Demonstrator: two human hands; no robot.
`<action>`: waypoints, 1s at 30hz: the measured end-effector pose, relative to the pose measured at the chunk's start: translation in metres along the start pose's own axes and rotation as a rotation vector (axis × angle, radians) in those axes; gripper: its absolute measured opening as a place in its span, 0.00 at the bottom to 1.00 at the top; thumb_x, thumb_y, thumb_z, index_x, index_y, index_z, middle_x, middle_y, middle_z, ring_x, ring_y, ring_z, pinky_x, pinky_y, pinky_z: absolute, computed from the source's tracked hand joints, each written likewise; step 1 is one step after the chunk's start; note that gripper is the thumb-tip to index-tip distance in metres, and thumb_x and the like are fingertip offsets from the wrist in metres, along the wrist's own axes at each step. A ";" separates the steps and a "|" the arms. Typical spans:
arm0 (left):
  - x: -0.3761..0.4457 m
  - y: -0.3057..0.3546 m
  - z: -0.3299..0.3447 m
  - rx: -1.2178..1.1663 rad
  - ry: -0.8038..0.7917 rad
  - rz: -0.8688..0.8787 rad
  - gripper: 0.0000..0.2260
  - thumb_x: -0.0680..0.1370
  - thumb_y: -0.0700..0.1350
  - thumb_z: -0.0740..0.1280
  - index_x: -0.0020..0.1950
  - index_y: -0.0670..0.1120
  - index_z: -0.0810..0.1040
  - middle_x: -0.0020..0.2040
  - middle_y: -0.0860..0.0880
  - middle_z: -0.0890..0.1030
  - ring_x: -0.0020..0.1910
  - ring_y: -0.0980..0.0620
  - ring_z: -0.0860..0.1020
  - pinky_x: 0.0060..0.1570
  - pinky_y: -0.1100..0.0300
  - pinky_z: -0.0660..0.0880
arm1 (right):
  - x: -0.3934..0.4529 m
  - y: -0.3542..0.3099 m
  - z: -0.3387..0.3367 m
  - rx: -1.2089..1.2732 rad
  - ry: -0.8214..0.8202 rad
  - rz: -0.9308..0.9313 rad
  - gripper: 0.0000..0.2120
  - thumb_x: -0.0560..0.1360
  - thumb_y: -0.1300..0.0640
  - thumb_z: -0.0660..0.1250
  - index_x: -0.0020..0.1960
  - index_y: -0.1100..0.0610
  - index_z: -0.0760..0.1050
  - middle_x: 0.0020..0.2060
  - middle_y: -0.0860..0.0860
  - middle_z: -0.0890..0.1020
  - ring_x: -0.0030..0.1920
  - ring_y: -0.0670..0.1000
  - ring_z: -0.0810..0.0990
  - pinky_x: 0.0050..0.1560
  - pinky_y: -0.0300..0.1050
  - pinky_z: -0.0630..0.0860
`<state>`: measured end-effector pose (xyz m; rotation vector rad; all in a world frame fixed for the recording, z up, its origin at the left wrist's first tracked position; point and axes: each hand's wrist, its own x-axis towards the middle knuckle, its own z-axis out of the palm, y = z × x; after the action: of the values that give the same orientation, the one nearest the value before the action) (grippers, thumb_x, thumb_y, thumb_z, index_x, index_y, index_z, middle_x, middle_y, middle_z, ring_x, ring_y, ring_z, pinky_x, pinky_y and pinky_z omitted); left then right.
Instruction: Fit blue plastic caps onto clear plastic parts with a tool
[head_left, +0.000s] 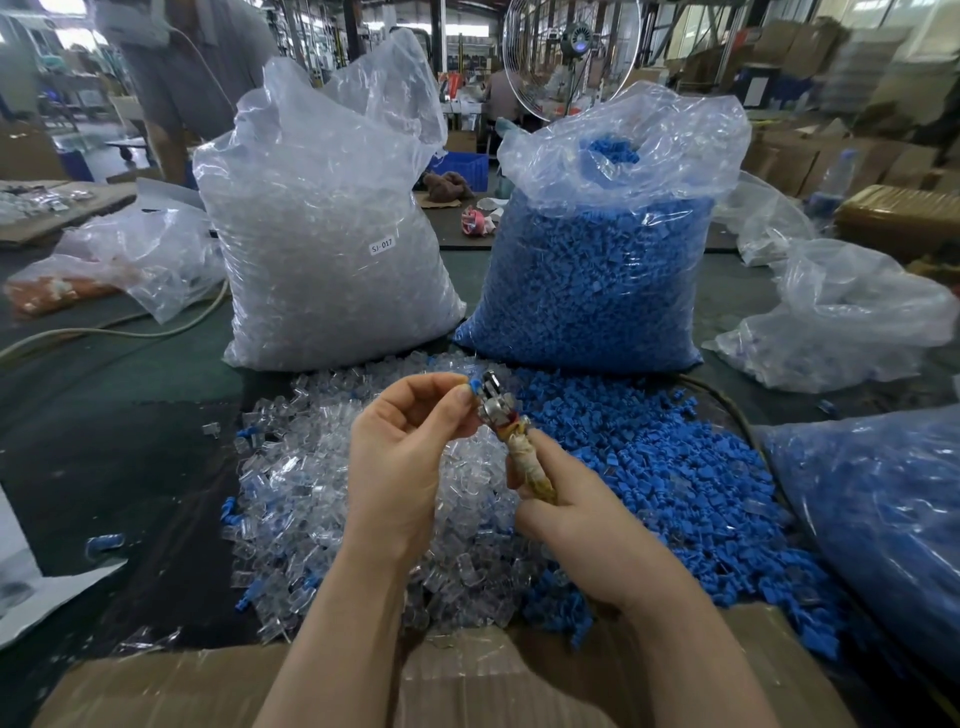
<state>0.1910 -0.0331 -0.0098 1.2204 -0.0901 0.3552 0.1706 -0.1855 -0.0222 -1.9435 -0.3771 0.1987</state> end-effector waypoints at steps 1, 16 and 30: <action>0.000 0.000 0.000 0.003 -0.002 0.000 0.03 0.73 0.39 0.71 0.46 0.41 0.83 0.39 0.46 0.84 0.38 0.51 0.81 0.41 0.63 0.79 | 0.000 0.000 0.000 -0.004 0.000 0.001 0.12 0.68 0.56 0.61 0.47 0.41 0.71 0.32 0.42 0.73 0.31 0.44 0.68 0.35 0.48 0.68; -0.001 -0.002 0.001 0.024 0.015 -0.031 0.03 0.76 0.36 0.70 0.46 0.42 0.82 0.40 0.43 0.84 0.40 0.48 0.81 0.43 0.61 0.79 | -0.001 -0.002 0.001 -0.054 0.060 -0.021 0.11 0.67 0.57 0.61 0.37 0.40 0.70 0.28 0.41 0.72 0.28 0.44 0.66 0.32 0.48 0.67; -0.002 0.003 0.008 -0.098 0.096 -0.199 0.04 0.69 0.41 0.74 0.43 0.44 0.85 0.39 0.44 0.86 0.37 0.53 0.84 0.36 0.65 0.80 | 0.000 -0.002 0.000 0.000 0.070 0.069 0.03 0.66 0.55 0.62 0.38 0.48 0.67 0.28 0.42 0.68 0.30 0.47 0.66 0.34 0.49 0.66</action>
<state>0.1891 -0.0398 -0.0046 1.1035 0.0950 0.2322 0.1703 -0.1849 -0.0200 -1.9600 -0.2638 0.1752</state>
